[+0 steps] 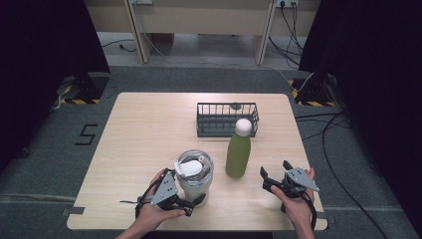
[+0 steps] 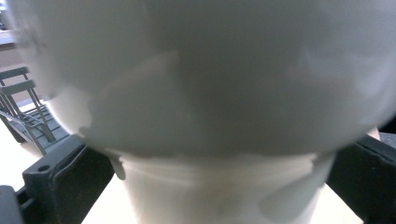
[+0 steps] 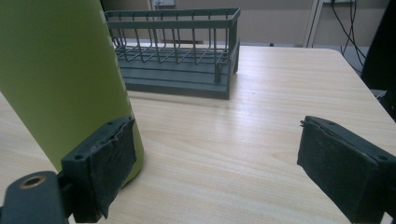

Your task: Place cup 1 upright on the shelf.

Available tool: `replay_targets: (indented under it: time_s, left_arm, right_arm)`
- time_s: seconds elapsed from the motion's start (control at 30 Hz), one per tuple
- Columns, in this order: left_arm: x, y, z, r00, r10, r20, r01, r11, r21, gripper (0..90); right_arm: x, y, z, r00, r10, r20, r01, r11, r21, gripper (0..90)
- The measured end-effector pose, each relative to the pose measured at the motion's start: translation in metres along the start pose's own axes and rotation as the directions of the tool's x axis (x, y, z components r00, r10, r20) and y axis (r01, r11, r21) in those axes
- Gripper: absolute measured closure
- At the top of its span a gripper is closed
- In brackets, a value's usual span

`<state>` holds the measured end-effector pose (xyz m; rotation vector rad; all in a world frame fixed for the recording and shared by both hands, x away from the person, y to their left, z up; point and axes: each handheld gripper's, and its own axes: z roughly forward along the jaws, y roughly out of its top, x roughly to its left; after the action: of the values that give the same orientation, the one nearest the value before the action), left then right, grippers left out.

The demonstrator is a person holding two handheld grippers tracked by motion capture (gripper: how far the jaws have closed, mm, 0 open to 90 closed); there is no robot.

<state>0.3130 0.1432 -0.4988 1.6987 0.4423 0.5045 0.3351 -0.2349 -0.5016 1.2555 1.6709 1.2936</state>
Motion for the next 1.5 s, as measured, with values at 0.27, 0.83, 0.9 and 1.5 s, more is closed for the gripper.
replay_targets:
  time_s: [0.27, 0.83, 0.9, 1.5]
  left_arm:
    - [0.0003, 0.0000, 0.0030, 1.0000, 0.002, 0.006, -0.002, 0.9998, -0.021, 6.3]
    - [0.0009, 0.0010, 0.0027, 0.9998, -0.013, 0.014, 0.013, 0.9998, -0.014, 8.1]
    - [0.0012, 0.0009, 0.0028, 0.9998, -0.016, 0.016, 0.016, 0.9998, -0.015, 8.2]
    - [0.0042, -0.0002, 0.0079, 0.9994, -0.005, 0.035, 0.005, 0.9999, -0.012, 7.0]
  right_arm:
    - [0.0000, -0.0010, 0.0007, 1.0000, 0.003, -0.002, -0.003, 1.000, 0.006, 12.1]
    - [0.0002, -0.0030, 0.0017, 1.0000, 0.004, -0.002, -0.004, 1.000, 0.013, 13.0]
    - [0.0001, -0.0030, 0.0012, 1.0000, 0.006, 0.000, -0.006, 1.000, 0.014, 13.2]
    - [0.0022, -0.0040, 0.0030, 1.0000, -0.004, -0.004, 0.004, 1.000, 0.021, 14.1]
